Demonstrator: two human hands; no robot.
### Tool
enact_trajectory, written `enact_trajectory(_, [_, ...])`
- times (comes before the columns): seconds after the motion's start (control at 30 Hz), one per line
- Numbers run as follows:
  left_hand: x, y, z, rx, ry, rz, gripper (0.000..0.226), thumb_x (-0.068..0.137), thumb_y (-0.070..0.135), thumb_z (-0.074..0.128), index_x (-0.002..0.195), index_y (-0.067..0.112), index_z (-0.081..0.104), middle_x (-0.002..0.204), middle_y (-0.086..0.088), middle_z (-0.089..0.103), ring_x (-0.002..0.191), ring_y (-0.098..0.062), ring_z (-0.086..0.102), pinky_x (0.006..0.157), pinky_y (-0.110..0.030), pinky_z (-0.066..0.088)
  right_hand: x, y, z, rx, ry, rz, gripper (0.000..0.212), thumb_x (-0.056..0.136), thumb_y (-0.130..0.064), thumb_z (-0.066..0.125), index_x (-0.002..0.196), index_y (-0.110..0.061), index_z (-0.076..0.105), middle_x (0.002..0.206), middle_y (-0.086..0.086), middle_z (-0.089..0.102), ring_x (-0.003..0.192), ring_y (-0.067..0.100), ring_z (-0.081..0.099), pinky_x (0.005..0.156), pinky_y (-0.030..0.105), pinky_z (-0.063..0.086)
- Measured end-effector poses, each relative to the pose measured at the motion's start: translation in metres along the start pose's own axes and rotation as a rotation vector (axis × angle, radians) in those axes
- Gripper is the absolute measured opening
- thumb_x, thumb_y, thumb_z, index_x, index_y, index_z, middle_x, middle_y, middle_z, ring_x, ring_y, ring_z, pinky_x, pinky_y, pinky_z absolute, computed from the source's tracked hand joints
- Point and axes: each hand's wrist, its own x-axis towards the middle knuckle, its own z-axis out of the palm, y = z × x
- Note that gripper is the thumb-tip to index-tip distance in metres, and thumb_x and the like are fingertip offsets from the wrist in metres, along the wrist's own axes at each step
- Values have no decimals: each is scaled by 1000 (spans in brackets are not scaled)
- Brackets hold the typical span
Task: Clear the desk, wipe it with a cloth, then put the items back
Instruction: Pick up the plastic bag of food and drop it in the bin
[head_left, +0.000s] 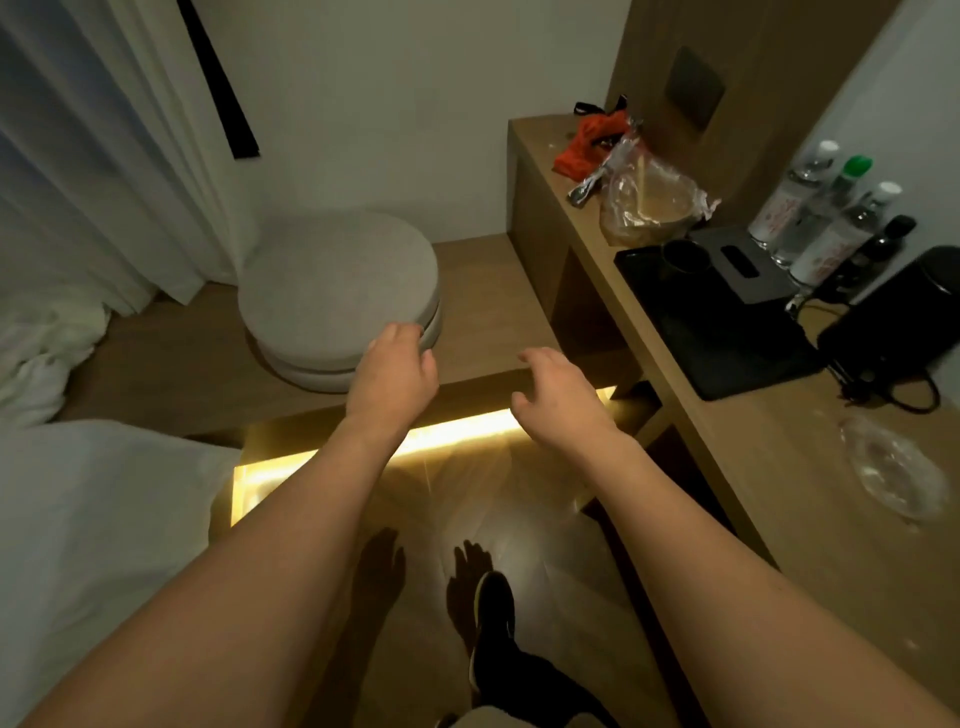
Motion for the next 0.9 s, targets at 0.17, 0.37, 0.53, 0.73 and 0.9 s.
enact_trajectory(0.17, [81,8,18,14,-17,-3,32,99,18,52,127,4,59,123,-16,58,113,-32,56,95,-40,45,81,8,-24,16,-12,-1,59,94,-23,60,148,-22,38,154,0,38,140,20,39,111,36,36])
enact_trajectory(0.37, [155,-1,35,14,-34,-36,32,98,18,53,126,4,60,122,-17,60,113,-32,57,97,-40,46,155,8,-33,40,-57,25,59,95,-22,61,149,-22,38,154,0,37,141,20,38,114,37,37])
enact_trajectory(0.53, [218,-18,53,21,-70,-29,36,98,20,52,130,5,58,127,-17,59,115,-32,57,98,-40,46,215,8,-30,49,-87,57,59,95,-22,61,149,-21,38,155,0,37,140,20,38,114,36,37])
enact_trajectory(0.73, [313,-36,69,-3,-86,12,37,100,25,51,135,11,56,132,-10,57,118,-26,57,98,-37,48,305,-5,-31,53,-44,131,61,93,-22,64,148,-23,39,154,0,38,139,21,40,113,38,38])
enact_trajectory(0.9, [393,-41,76,-7,-153,96,37,101,21,50,134,4,56,131,-15,57,119,-29,55,101,-37,43,365,-10,-38,66,-7,194,60,92,-21,64,148,-22,40,152,0,40,137,19,42,109,32,37])
